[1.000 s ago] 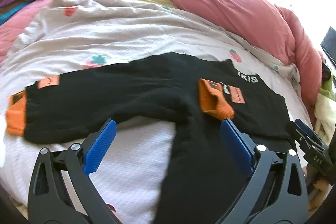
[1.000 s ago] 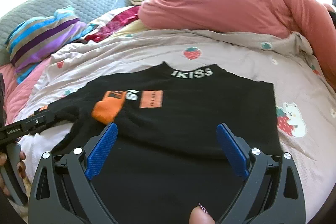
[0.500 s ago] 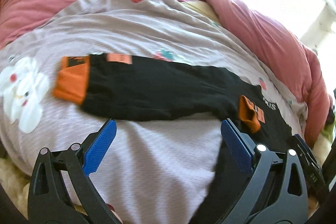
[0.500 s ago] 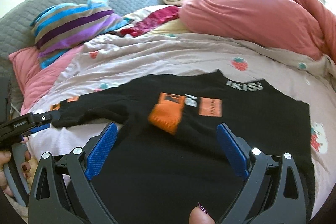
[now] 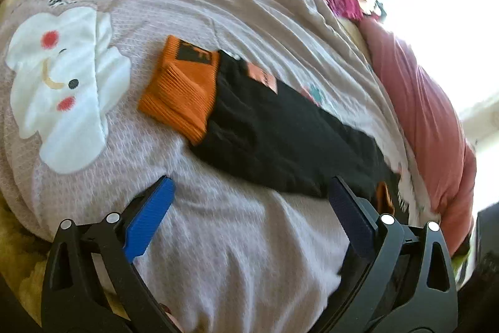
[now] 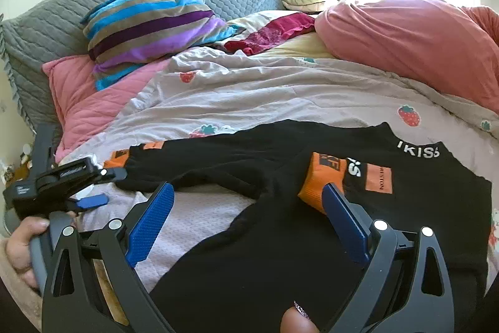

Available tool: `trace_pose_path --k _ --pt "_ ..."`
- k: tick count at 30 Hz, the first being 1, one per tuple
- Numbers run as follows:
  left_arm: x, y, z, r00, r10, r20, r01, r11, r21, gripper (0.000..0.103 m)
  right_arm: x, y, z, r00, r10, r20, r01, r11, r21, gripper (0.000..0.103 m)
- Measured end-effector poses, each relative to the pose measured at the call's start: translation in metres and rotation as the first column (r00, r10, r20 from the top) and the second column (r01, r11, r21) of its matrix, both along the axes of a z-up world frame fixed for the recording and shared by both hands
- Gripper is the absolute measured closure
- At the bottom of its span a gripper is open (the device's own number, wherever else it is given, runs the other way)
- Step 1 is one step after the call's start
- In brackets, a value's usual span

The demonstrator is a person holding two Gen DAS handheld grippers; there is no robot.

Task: Fold small clothes
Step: 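Move the left gripper to the other orange sleeve cuff and grasp it, then lift the sleeve with the left gripper and lay it across the shirt body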

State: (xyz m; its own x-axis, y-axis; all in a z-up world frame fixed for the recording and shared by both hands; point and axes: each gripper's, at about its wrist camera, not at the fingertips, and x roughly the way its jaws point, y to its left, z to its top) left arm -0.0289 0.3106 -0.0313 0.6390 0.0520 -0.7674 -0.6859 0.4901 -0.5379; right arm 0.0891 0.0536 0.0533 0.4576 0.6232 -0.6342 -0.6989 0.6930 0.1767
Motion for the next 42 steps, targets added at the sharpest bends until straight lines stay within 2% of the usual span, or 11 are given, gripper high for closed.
trace_pose_path --k 3,5,7,8,11,15,18,24,29,37,42 --pt "0.003 0.008 -0.003 0.999 0.046 0.003 -0.046 0.999 0.001 0.018 0.0 0.001 -0.003 1.0 -0.004 -0.015 0.004 1.0 0.007 0.008" --pt "0.006 0.014 -0.004 0.997 0.083 -0.002 -0.083 0.996 0.017 0.029 0.001 0.0 -0.005 1.0 -0.009 -0.024 0.01 1.0 0.011 0.008" --pt "0.008 0.021 -0.006 0.993 0.118 -0.006 -0.118 0.993 0.018 0.046 0.003 -0.001 -0.008 0.999 -0.015 -0.032 0.016 1.0 0.014 0.008" --pt "0.011 0.026 -0.008 0.991 0.132 -0.018 -0.131 0.991 0.015 0.049 0.004 -0.001 -0.009 0.999 -0.017 -0.034 0.018 1.0 0.014 0.008" --pt "0.019 0.034 -0.009 0.989 0.143 -0.034 -0.143 0.99 0.013 0.057 0.009 -0.002 -0.013 0.999 -0.029 -0.044 0.029 0.999 0.012 0.008" --pt "0.028 0.043 -0.01 0.987 0.151 -0.05 -0.149 0.988 0.037 0.083 0.016 -0.003 -0.018 0.997 -0.044 -0.057 0.045 0.999 0.017 0.008" --pt "0.025 0.043 -0.011 0.988 0.15 -0.022 -0.149 0.988 0.039 0.089 0.019 -0.007 -0.022 0.996 -0.059 -0.067 0.061 0.998 0.025 0.008" --pt "0.017 0.02 0.024 0.989 0.098 0.108 -0.116 0.978 0.175 0.092 0.025 -0.019 -0.033 0.989 -0.099 -0.113 0.103 0.994 0.034 0.008" --pt "0.022 -0.001 0.046 0.988 0.027 0.149 -0.065 0.964 0.257 0.092 0.026 -0.033 -0.034 0.985 -0.125 -0.116 0.13 0.991 0.033 0.008" --pt "0.048 -0.034 0.076 0.976 -0.095 0.195 0.028 0.947 0.32 0.093 0.034 -0.058 -0.027 0.977 -0.18 -0.112 0.188 0.981 0.058 0.008" --pt "0.069 -0.061 0.095 0.953 -0.209 0.218 0.122 0.927 0.354 0.095 0.036 -0.074 -0.022 0.971 -0.211 -0.108 0.22 0.973 0.073 0.008"
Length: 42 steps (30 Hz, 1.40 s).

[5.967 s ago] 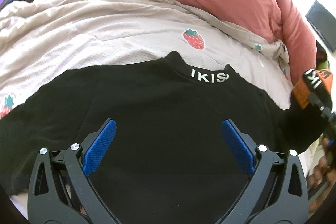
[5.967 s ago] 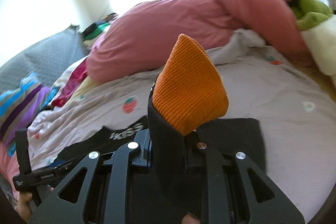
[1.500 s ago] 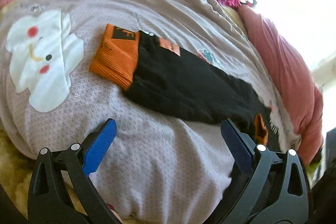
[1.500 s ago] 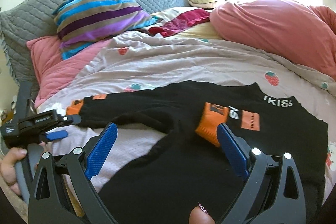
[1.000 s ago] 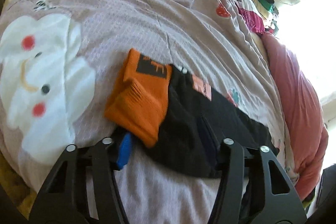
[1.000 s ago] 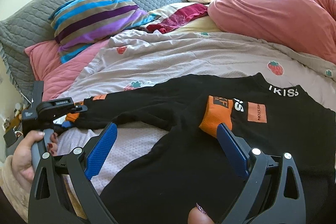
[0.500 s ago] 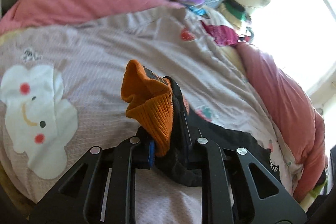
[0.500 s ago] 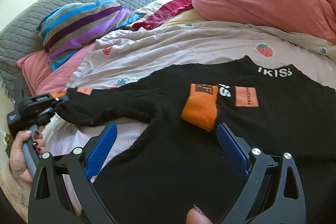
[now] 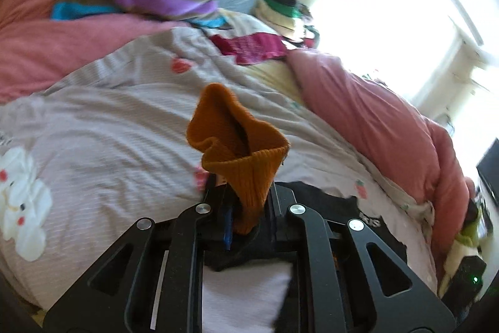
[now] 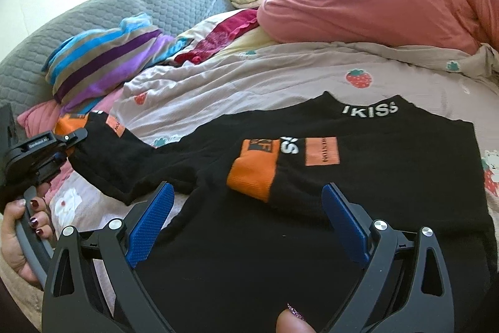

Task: Fold small clothes
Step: 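Lift the sleeve with the left gripper and lay it across the shirt body, then grasp the folded orange cuff with the right gripper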

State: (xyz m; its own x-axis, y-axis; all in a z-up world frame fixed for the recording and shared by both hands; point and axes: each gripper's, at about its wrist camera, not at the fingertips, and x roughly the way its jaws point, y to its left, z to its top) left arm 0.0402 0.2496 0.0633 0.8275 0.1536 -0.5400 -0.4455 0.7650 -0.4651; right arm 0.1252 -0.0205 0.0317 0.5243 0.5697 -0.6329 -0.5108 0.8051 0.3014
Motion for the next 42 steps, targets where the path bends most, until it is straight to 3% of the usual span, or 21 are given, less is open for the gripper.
trace_pose_path --k 6,14,33,37,42 --pt "0.026 -0.037 0.016 0.994 -0.109 0.011 0.109 0.994 0.032 0.097 0.002 -0.024 0.005 0.998 -0.057 0.011 0.056 0.998 0.008 0.008" --pt "0.051 -0.081 0.016 0.972 -0.233 -0.005 0.233 0.971 0.051 0.098 0.008 -0.066 0.01 0.989 -0.147 0.01 0.147 0.989 0.026 0.008" --pt "0.094 -0.175 -0.028 0.874 -0.466 -0.14 0.475 0.879 0.042 0.097 0.014 -0.169 0.005 0.926 -0.377 -0.028 0.378 0.925 0.047 0.008" --pt "0.1 -0.19 -0.039 0.832 -0.528 -0.169 0.539 0.842 0.022 0.09 0.014 -0.179 0.004 0.918 -0.397 -0.028 0.397 0.917 0.044 0.008" --pt "0.096 -0.201 -0.044 0.793 -0.586 -0.169 0.595 0.804 0.005 0.065 0.016 -0.18 -0.001 0.918 -0.393 -0.045 0.395 0.918 0.037 0.008"
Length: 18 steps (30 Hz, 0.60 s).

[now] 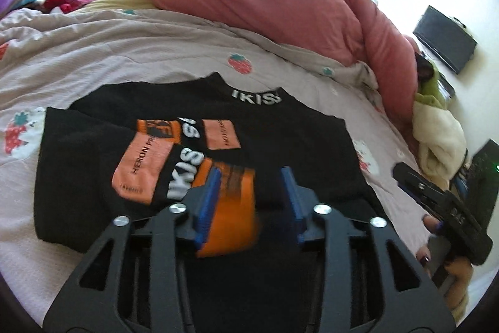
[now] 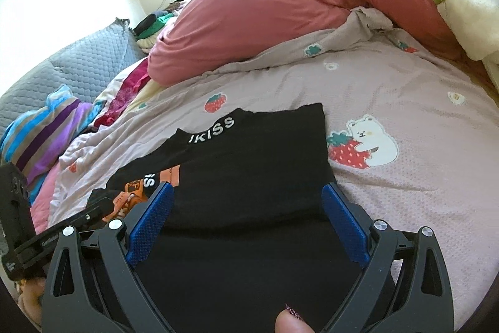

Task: Fold small clothes
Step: 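Grasp the folded orange cuff with the right gripper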

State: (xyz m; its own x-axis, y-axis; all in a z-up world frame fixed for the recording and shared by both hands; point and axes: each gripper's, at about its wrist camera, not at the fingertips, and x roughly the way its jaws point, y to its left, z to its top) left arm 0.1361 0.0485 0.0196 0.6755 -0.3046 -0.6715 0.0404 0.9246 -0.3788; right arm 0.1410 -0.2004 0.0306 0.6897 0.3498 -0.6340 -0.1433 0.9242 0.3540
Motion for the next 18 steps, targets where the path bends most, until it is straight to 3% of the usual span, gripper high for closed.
trace_pose_path --k 5,9,15,18 --pt "0.002 0.012 0.004 1.0 0.026 0.008 -0.026 0.999 0.027 0.06 0.001 0.019 -0.008 0.998 0.06 -0.036 -0.06 0.998 0.003 0.008" --pt "0.012 0.042 0.01 0.994 0.113 0.004 -0.113 0.99 0.08 0.043 0.0 0.048 -0.017 0.985 0.155 -0.08 -0.152 0.988 0.032 0.008" --pt "0.027 0.078 0.018 0.98 0.198 0.023 -0.199 0.964 0.174 0.031 -0.003 0.105 -0.031 0.943 0.3 -0.143 -0.289 0.953 0.094 0.009" --pt "0.029 0.091 0.015 0.975 0.221 0.029 -0.223 0.954 0.202 0.025 0.003 0.129 -0.043 0.925 0.33 -0.19 -0.312 0.942 0.12 0.017"
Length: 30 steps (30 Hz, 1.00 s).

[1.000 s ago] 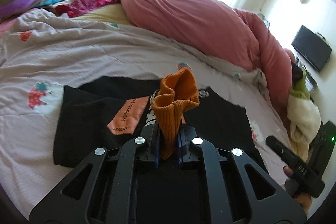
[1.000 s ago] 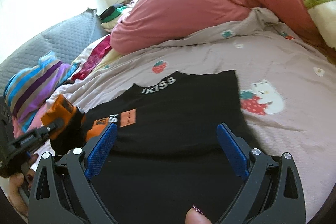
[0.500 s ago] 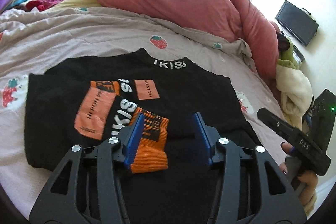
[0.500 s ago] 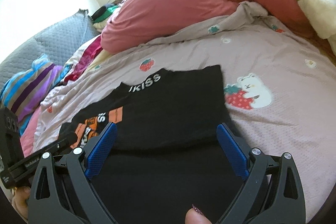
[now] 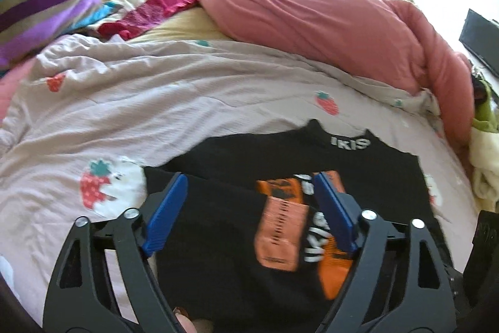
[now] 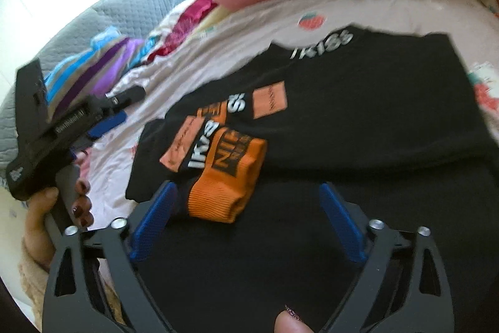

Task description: Fold small clothes

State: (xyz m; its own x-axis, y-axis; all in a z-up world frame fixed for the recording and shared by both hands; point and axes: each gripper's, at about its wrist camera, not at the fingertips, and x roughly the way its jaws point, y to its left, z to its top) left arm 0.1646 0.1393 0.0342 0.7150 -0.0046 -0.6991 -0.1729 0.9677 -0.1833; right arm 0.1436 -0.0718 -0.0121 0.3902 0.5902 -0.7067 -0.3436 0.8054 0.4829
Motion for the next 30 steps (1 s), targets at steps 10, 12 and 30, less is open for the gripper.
trace_pose_path --k 10,12,30 --pt "-0.02 0.037 -0.02 0.998 0.068 0.003 -0.068 0.996 -0.065 0.019 0.013 0.034 -0.025 0.998 -0.039 -0.041 0.038 0.999 -0.025 0.038" --pt "-0.024 0.042 -0.018 0.996 0.084 0.016 -0.083 0.995 -0.064 0.019 0.014 0.036 -0.025 0.998 -0.048 -0.037 0.048 0.999 -0.024 0.05" --pt "-0.039 0.085 -0.016 0.979 0.199 0.037 -0.188 0.963 -0.194 0.013 -0.001 0.081 0.025 0.974 0.143 0.177 -0.137 0.989 -0.046 0.088"
